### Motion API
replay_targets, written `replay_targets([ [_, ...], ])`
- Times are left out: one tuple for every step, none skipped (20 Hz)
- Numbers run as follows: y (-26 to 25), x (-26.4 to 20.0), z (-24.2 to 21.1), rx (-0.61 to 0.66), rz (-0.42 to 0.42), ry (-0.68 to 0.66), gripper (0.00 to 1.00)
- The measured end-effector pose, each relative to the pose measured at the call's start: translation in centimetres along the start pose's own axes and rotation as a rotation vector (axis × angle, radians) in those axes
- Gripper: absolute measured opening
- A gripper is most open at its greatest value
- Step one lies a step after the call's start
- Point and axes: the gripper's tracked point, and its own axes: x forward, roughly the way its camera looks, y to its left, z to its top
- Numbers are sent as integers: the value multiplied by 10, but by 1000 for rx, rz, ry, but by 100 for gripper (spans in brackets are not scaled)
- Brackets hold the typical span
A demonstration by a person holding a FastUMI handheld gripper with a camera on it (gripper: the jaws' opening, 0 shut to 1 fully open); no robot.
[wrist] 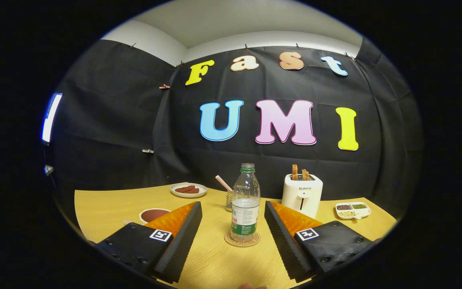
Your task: Take the bottle from table, then pour the juice into the cup, finally place the bottle on the coaster
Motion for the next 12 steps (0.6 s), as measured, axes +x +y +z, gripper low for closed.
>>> replay_targets([
  [1, -7, -3, -7, -1, 12, 96],
  [2, -15, -5, -12, 4, 25, 96],
  [4, -22, -4, -19, 8, 30, 96],
  [5, -27, -1, -25, 5, 28, 96],
  [5, -33, 2, -31, 2, 20, 96],
  [8, -39, 5, -34, 1, 9, 96],
  [13, -44, 7, -40, 11, 0, 96],
  [16, -49, 6, -50, 16, -1, 96],
  [16, -52, 5, -53, 13, -2, 97],
  [16, -53, 3, -47, 14, 2, 97],
  [18, -52, -1, -38, 22, 11, 97],
  [19, -52, -5, -32, 26, 22, 97],
])
